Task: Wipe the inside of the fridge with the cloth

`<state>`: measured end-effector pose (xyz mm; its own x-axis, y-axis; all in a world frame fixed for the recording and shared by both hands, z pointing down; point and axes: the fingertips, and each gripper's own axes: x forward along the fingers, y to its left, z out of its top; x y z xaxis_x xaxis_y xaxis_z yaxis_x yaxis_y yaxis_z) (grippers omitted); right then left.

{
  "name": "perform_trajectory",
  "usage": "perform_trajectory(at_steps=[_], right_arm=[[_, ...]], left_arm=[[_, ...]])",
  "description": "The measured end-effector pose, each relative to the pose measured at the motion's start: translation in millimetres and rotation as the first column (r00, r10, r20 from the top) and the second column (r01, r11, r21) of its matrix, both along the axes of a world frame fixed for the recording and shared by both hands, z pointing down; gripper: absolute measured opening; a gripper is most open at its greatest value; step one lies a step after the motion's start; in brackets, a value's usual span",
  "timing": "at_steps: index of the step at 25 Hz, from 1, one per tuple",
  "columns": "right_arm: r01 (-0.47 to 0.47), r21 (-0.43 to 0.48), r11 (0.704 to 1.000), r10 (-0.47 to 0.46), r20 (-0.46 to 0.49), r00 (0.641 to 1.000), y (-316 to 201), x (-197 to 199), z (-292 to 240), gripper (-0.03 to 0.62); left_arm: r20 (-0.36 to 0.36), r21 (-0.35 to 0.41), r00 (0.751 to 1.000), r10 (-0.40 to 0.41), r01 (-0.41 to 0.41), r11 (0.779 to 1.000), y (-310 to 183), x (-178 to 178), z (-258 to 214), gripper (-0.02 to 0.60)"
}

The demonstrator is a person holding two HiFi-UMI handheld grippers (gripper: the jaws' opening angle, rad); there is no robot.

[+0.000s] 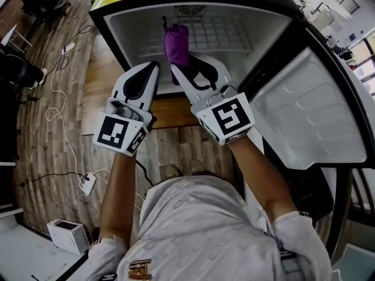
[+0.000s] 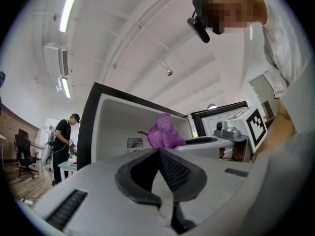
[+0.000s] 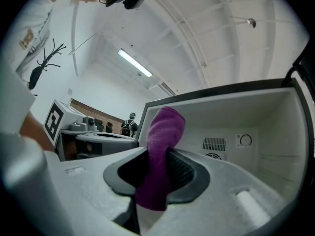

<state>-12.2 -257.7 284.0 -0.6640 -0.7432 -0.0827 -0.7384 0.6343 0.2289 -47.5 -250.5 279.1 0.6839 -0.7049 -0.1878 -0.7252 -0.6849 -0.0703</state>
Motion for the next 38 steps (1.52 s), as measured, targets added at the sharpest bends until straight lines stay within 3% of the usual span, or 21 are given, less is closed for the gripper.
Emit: perform_trajectory(at_steps=[38], right_arm=[[0.022, 0.013, 1.000, -0.022, 0.046, 0.999, 17.1, 6.8, 7.6, 0.106]], left_arm=[[0.028, -0.005, 1.000, -0.012, 0.012, 1.000, 8.0, 9.3, 8.5, 0.000]])
